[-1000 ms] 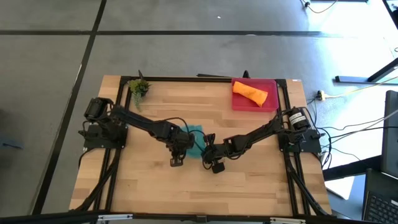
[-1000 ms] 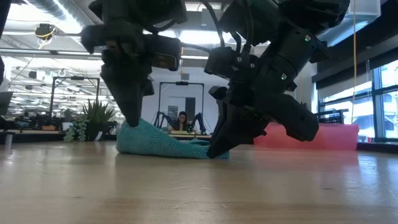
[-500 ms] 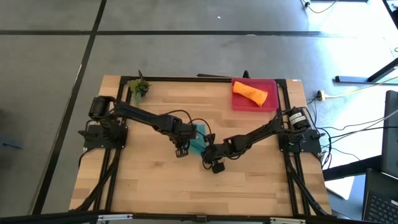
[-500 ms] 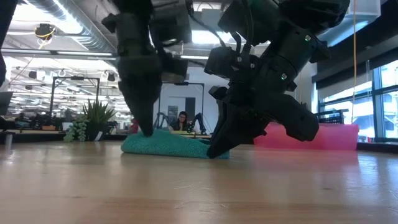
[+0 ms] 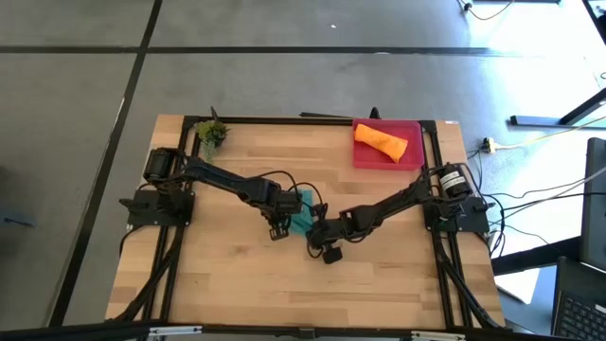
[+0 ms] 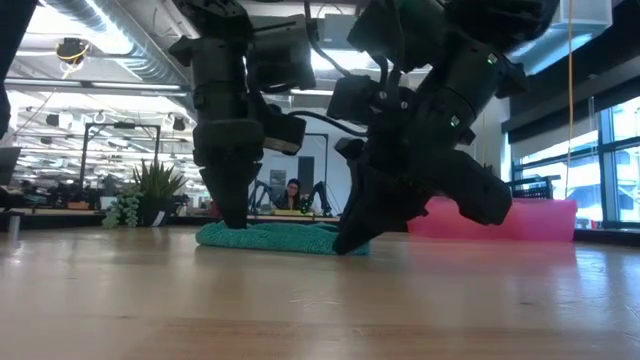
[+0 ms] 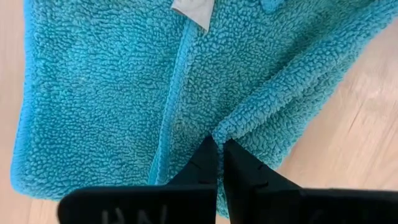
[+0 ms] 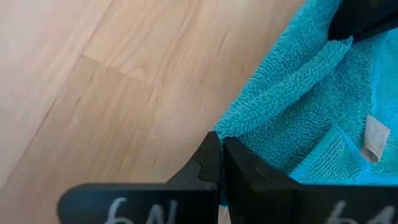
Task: Roll microfiber towels into tight, uniform cylinder then place into a basket
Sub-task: Roll the folded blue microfiber towel
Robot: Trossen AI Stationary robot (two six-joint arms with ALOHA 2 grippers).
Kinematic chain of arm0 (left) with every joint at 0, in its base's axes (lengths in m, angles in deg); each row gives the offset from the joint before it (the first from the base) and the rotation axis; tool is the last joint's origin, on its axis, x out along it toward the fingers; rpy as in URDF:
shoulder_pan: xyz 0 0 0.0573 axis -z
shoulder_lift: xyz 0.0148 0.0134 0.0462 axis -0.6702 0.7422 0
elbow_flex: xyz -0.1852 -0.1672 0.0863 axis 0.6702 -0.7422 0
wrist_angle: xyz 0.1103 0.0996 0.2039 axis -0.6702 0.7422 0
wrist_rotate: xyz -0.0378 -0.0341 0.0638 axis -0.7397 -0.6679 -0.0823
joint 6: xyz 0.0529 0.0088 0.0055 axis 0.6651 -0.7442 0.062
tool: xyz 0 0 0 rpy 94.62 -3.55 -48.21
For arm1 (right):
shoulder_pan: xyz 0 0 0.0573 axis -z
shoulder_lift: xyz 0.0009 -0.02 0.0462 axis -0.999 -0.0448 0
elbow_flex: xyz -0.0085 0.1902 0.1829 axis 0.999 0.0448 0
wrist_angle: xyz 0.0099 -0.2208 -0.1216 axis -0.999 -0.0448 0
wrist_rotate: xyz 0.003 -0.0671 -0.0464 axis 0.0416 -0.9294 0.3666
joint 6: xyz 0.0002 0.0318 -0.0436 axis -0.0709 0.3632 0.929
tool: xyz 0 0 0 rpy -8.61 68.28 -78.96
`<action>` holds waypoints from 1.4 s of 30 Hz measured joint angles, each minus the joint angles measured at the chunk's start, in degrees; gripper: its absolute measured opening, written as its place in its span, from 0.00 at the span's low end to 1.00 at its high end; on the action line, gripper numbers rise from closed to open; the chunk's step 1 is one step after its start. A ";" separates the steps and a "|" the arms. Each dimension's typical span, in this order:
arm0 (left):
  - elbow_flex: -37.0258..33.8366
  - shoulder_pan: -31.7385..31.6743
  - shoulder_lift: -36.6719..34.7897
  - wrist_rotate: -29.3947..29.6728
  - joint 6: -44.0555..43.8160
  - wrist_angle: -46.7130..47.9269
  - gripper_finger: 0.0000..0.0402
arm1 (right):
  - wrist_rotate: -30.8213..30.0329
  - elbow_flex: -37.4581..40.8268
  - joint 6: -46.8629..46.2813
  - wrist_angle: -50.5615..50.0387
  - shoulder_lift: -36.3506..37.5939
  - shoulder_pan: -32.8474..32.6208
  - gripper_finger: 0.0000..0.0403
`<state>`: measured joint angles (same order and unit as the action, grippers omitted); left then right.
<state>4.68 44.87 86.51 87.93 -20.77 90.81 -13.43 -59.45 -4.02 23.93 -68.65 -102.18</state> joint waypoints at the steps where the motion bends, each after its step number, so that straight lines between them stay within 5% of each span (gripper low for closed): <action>1: 0.00 0.00 0.02 0.00 0.00 -0.02 0.00 | 0.23 -0.66 0.02 -1.47 0.00 0.02 0.01; 19: -0.22 4.58 0.11 2.91 0.27 0.68 0.00 | 1.69 -15.73 -0.26 -24.96 -0.11 3.78 0.01; 42: -2.71 8.32 -3.23 6.32 5.33 2.14 0.00 | 1.51 -16.23 5.00 -26.19 2.75 5.97 0.01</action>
<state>1.97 53.19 83.28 94.25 -15.44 92.95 -11.92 -75.68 0.98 -2.26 -65.90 -96.21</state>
